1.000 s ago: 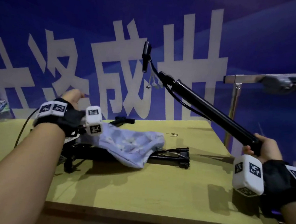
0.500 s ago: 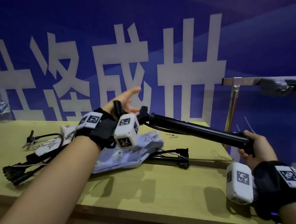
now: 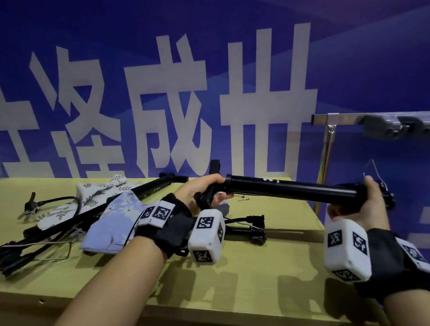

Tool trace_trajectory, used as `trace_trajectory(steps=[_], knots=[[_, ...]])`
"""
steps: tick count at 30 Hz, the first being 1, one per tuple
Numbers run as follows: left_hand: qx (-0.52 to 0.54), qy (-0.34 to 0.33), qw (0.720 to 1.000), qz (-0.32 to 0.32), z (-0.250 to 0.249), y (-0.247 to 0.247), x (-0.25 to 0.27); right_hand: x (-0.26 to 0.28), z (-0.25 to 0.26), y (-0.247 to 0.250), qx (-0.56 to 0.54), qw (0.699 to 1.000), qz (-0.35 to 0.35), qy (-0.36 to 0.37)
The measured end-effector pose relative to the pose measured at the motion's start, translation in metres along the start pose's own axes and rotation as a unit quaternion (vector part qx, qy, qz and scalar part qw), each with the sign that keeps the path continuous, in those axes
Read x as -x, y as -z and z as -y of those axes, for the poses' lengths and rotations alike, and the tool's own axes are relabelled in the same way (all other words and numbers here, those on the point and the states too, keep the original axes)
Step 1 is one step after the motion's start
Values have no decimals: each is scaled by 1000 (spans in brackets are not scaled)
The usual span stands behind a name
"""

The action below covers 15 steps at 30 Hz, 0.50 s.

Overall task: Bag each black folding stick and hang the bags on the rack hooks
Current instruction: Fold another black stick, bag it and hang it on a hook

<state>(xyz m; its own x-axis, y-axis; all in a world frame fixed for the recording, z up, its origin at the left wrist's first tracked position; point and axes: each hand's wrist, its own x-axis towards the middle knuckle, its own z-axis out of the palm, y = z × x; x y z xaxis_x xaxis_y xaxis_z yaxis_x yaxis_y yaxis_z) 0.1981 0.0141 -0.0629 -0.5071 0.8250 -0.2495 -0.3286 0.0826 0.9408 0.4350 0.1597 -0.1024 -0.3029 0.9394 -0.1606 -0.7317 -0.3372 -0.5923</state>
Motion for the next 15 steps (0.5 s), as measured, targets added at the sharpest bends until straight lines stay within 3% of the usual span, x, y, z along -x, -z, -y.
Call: trace_trajectory(steps=[9,15], knots=[[-22,50,998,41,1,-9,-7,28,-46,-40,39,988,97,-115],[-5,15,999,40,2,-31,-1,28,-67,-60,-14,992,58,-110]])
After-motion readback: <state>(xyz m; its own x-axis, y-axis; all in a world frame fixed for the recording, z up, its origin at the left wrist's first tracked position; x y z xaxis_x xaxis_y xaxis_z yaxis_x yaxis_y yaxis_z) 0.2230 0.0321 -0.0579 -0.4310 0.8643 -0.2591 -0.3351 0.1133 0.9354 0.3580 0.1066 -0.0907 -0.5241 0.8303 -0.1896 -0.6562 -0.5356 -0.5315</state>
